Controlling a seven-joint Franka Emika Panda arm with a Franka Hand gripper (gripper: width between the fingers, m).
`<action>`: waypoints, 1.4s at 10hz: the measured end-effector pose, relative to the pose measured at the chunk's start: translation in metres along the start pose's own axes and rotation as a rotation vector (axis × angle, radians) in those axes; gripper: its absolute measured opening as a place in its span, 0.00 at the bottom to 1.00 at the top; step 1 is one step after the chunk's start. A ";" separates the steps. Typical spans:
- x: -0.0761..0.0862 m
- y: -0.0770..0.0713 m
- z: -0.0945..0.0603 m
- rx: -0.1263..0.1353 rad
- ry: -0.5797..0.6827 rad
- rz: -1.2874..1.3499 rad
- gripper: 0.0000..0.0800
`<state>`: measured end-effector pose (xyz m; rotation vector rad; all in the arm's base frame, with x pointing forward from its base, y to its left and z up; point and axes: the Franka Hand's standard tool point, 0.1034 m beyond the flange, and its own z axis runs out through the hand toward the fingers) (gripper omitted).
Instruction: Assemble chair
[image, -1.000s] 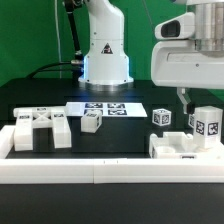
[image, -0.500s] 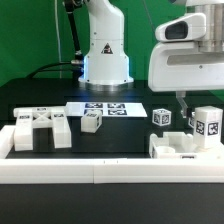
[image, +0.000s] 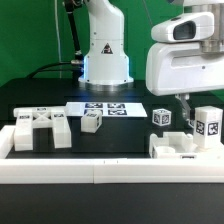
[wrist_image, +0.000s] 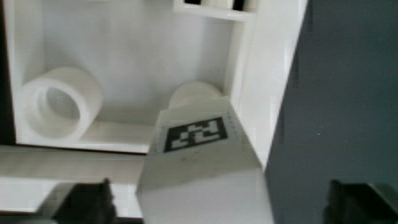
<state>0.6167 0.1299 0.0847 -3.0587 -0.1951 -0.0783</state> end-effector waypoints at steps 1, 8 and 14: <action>0.000 0.000 0.000 0.000 0.000 0.000 0.52; 0.000 0.002 0.001 0.011 -0.002 0.366 0.37; 0.000 0.002 0.002 0.019 -0.002 0.956 0.37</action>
Offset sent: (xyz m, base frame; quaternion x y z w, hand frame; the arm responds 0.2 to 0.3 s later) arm 0.0000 0.0000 0.0000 0.0000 0.0000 0.0650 0.9979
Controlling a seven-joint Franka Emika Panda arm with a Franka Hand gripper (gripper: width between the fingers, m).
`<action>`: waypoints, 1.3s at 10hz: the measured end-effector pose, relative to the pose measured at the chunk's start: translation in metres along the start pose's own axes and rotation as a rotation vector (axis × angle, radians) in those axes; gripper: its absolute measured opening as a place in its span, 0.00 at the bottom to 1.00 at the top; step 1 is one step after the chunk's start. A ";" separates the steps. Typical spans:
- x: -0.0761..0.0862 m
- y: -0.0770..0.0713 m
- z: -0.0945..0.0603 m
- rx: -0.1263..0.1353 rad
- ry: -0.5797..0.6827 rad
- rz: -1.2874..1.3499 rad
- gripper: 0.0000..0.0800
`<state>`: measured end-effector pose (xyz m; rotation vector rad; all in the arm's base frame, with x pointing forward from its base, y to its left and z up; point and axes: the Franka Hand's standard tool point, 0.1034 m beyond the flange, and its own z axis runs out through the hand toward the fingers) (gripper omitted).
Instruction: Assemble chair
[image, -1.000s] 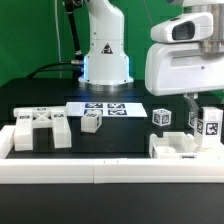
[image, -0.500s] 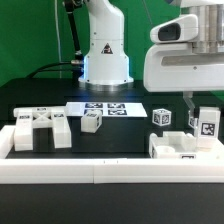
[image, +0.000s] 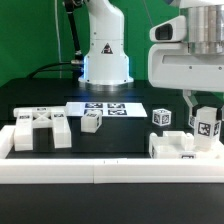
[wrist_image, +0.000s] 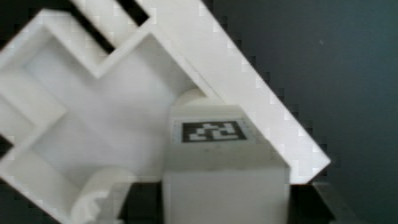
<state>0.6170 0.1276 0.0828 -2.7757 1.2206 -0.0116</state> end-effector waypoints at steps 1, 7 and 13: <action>0.000 0.000 0.000 0.000 0.000 0.070 0.37; -0.001 0.000 0.000 -0.002 0.000 0.228 0.57; -0.005 0.000 0.001 -0.024 -0.005 -0.288 0.81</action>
Offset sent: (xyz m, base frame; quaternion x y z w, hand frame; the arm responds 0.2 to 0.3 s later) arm 0.0026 -0.0021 -0.0023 -0.0136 0.0146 0.1892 0.9817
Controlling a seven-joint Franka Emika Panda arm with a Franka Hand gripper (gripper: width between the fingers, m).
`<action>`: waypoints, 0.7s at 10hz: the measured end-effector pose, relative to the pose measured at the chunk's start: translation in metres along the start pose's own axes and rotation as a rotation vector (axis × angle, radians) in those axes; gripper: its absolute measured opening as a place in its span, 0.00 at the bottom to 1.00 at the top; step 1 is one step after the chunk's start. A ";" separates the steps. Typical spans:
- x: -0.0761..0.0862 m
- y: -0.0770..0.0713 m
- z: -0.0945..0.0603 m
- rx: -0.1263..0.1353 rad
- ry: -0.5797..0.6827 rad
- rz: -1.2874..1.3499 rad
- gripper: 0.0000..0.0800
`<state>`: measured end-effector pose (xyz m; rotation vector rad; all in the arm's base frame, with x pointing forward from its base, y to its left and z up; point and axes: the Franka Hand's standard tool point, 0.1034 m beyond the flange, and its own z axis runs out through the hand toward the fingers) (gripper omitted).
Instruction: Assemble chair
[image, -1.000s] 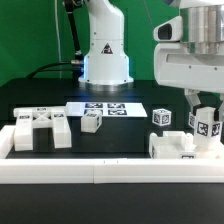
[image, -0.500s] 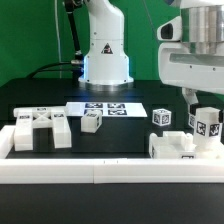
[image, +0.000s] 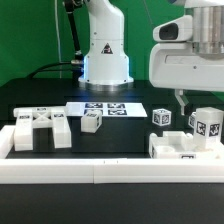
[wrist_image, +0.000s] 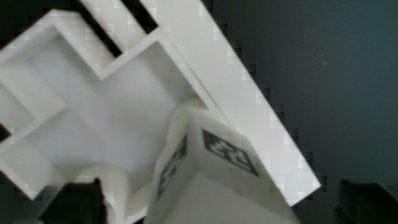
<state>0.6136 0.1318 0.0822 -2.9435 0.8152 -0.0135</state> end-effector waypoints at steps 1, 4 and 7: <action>0.000 0.000 0.000 0.000 0.000 -0.094 0.81; 0.002 0.001 0.000 0.002 0.005 -0.280 0.81; 0.001 0.001 0.000 -0.010 0.011 -0.497 0.81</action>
Offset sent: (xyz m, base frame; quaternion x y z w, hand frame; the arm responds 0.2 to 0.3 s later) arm -0.0020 0.0027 0.0011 0.0321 -0.0047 -0.1722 0.9845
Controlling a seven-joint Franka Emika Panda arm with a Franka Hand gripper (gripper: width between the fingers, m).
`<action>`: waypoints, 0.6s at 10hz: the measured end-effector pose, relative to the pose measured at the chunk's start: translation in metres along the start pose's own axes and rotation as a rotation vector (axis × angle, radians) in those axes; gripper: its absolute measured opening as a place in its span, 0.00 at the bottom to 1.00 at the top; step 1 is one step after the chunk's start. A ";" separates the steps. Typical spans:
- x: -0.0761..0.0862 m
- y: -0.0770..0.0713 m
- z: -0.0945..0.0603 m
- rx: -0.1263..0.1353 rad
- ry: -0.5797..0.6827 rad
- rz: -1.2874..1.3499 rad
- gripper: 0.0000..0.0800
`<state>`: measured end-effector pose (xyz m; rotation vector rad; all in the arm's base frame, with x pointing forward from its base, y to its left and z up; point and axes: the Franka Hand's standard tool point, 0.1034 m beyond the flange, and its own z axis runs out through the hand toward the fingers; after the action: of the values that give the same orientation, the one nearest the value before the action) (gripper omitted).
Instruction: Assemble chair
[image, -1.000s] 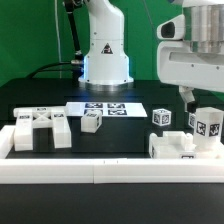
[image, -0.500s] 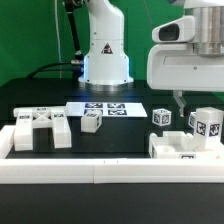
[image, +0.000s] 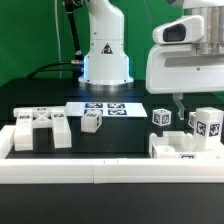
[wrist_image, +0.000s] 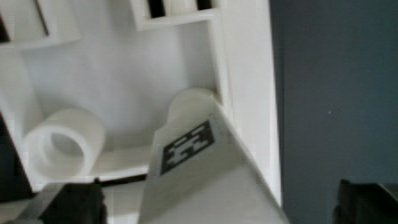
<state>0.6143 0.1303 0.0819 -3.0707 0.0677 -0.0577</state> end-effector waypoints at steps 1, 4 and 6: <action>0.000 0.001 0.000 -0.001 0.000 -0.075 0.81; 0.000 0.000 0.000 -0.010 0.000 -0.226 0.81; 0.000 0.000 0.000 -0.010 0.000 -0.224 0.81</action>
Offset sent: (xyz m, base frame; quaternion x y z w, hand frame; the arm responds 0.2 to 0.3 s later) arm 0.0000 0.0020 0.0030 -0.0097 0.0007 -0.2019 0.9794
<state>0.6142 0.1301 0.0819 -3.0734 -0.2771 -0.0695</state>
